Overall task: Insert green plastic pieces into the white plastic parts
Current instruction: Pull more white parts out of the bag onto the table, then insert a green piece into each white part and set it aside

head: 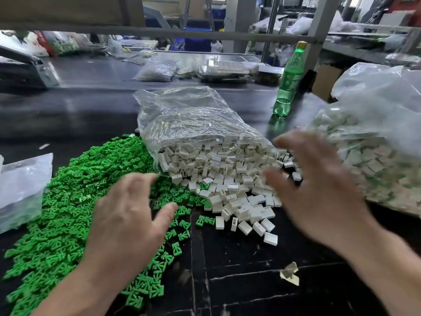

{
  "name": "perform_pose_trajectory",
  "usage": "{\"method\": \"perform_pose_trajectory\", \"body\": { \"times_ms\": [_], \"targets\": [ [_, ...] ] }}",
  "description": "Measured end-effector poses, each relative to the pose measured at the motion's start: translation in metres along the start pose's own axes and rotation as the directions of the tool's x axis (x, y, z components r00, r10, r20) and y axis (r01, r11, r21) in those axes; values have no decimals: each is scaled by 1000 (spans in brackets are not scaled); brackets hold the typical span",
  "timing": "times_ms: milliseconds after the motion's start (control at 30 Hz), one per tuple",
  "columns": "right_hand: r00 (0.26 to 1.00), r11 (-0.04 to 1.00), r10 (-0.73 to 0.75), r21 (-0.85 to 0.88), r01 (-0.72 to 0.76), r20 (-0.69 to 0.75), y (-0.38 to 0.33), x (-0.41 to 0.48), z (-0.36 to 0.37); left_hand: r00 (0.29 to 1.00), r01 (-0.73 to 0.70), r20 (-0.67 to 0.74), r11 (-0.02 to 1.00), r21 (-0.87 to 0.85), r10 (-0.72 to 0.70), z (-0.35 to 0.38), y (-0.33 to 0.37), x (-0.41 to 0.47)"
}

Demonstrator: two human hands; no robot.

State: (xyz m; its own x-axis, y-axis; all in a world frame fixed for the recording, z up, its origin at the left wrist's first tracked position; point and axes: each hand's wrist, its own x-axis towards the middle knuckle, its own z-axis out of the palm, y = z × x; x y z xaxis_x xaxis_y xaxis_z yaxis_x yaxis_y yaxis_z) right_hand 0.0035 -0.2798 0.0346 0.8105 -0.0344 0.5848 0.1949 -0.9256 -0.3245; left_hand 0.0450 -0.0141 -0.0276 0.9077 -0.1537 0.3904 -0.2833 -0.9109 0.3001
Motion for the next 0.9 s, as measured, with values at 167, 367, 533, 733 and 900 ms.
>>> {"method": "perform_pose_trajectory", "body": {
  "times_ms": [167,367,533,733,900],
  "targets": [
    [774,965,241,-231,-125,586,6,-34,64,912,390,15,879,273,-409,-7,-53,26],
    [769,957,226,-283,-62,597,6,-38,88,776,431,309,820,378,-550,3,-65,26],
    [788,973,175,-227,-46,590,7,-39,90,817,286,405,898,333,-410,14,-40,21],
    [831,985,110,-169,-19,545,6,-40,92,867,107,461,975,196,-188,20,-17,8],
    [847,997,-2,-63,42,532,6,-41,96,913,-110,397,994,24,91,13,-18,6]
  ]
}}
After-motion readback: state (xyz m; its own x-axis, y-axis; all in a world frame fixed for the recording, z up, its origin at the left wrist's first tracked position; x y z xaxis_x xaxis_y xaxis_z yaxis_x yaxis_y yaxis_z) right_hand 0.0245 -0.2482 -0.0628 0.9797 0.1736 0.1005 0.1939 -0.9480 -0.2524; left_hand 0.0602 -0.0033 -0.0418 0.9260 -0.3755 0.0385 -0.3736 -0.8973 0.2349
